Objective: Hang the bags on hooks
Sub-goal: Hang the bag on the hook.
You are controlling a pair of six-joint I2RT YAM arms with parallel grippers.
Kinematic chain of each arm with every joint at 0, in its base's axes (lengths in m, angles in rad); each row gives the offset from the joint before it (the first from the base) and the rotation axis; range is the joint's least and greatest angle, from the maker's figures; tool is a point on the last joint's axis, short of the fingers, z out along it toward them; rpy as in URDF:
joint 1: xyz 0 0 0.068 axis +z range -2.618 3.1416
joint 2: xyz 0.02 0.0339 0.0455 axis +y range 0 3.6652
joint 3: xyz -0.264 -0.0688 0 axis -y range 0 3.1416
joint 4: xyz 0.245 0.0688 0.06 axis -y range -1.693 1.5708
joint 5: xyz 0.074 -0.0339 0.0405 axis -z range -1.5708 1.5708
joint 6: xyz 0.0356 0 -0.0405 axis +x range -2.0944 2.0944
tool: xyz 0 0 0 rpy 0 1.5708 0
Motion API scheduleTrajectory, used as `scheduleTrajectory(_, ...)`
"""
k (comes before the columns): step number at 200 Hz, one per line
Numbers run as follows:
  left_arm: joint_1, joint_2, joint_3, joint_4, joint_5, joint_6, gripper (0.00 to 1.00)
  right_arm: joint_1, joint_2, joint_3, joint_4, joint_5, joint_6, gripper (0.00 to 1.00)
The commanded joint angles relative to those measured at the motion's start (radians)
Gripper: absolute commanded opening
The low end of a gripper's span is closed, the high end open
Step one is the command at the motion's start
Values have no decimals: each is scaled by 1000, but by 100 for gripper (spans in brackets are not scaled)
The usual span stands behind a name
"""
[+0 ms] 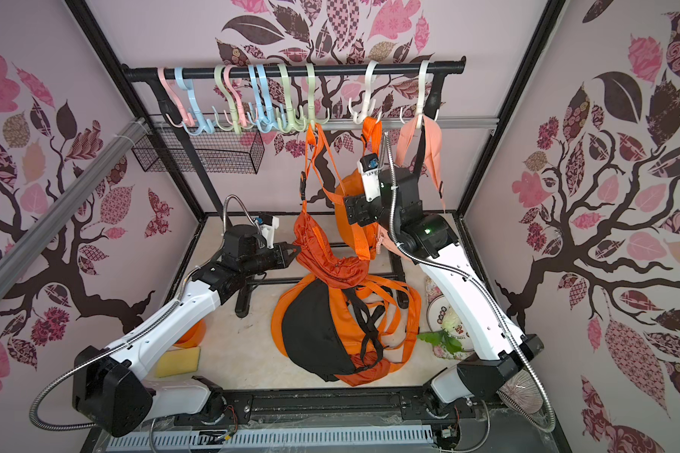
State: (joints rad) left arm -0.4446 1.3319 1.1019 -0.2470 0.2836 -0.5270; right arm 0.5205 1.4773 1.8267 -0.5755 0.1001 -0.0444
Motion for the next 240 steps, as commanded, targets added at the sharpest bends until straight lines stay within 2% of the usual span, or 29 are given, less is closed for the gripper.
scheduleTrajectory(1,4,41,-51,-83,19,5,0,1,-30,-25,23,-56,15,91)
scheduleTrajectory(45,-5,69,-33,-72,34,5,0,0,-30,-94,59,-138,21,90)
scheduleTrajectory(60,-21,81,-7,-81,30,10,0,1,-25,-104,70,-139,31,87)
scheduleTrajectory(76,-42,96,23,-95,17,19,0,0,-27,-107,79,-115,41,76)
scheduleTrajectory(102,-69,115,67,-105,7,25,0,-1,-57,-133,113,-21,59,45)
scheduleTrajectory(120,-83,121,85,-108,0,23,0,-3,-92,-165,139,72,63,37)
scheduleTrajectory(154,-97,115,91,-104,-3,17,0,-30,-154,-211,148,252,82,30)
scheduleTrajectory(178,-99,105,88,-101,0,16,0,-69,-174,-206,93,416,144,27)
scheduleTrajectory(218,-100,97,85,-97,24,6,0,-85,-205,-250,90,344,159,30)
scheduleTrajectory(240,-107,73,76,-96,28,3,22,-85,-220,-283,92,319,156,37)
